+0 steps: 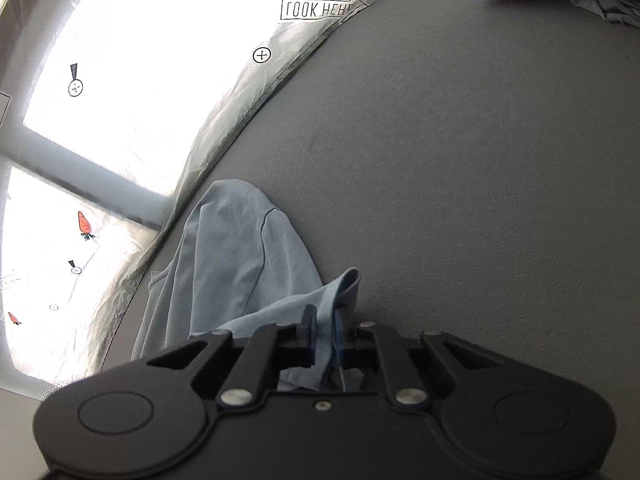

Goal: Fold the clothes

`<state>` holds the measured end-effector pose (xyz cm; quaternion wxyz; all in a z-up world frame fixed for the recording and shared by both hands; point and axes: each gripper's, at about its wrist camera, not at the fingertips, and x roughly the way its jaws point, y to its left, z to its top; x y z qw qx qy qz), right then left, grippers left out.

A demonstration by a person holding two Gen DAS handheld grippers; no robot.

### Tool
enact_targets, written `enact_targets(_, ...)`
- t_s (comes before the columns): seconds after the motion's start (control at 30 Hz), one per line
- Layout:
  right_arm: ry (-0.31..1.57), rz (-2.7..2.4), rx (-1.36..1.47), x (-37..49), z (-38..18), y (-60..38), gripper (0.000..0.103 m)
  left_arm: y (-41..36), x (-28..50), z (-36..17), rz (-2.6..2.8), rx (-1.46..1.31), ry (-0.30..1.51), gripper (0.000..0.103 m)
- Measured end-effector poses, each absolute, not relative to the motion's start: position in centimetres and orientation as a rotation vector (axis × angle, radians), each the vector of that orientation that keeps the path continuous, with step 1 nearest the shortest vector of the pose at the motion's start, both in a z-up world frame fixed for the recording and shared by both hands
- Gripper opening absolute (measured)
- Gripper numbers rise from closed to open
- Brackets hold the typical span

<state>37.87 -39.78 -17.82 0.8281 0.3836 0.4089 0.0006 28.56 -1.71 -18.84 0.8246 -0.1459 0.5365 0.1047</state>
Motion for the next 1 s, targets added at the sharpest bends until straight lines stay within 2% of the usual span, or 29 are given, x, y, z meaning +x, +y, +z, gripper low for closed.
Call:
enact_targets(0.17, 0.757, 0.195, 0.441, 35.5, -13.5, -36.1, 0.002, -2.1, 28.6, -19.0, 0.211, -0.287, 1.15, 0.066)
enact_targets(0.27, 0.815, 0.378, 0.144, 33.2, -13.8, -31.5, 0.003, -3.4, 29.0, -19.3, 0.176, -0.204, 1.174, 0.078)
enact_targets(0.33, 0.901, 0.412, -0.058, 31.6, -15.8, -28.6, 0.003, -4.3, 29.2, -19.5, 0.165, -0.137, 1.187, 0.082)
enact_targets(0.43, 0.938, 0.417, -0.005, 30.5, -16.1, -28.7, 0.006, -4.9, 29.2, -19.8, 0.153, -0.087, 1.193, 0.084)
enact_targets(0.47, 0.922, 0.401, 0.046, 30.5, -15.6, -29.6, 0.019, -4.8, 29.1, -19.8, 0.147, -0.096, 1.192, 0.086)
enact_targets(0.53, 0.86, 0.327, 0.129, 30.7, -14.5, -31.4, 0.04, -4.5, 29.1, -19.9, 0.131, -0.114, 1.19, 0.09)
enact_targets(0.7, 0.828, 0.146, 0.38, 31.8, -14.4, -36.7, 0.041, -5.2, 29.4, -20.3, 0.121, -0.08, 1.197, 0.096)
enact_targets(0.87, 0.945, 0.098, 0.309, 33.4, -18.0, -36.2, 0.036, -5.2, 29.4, -20.3, 0.119, -0.087, 1.192, 0.097)
enact_targets(1.0, 0.939, 0.1, 0.245, 33.6, -18.7, -34.7, 0.036, -5.3, 29.4, -20.5, 0.117, -0.088, 1.189, 0.099)
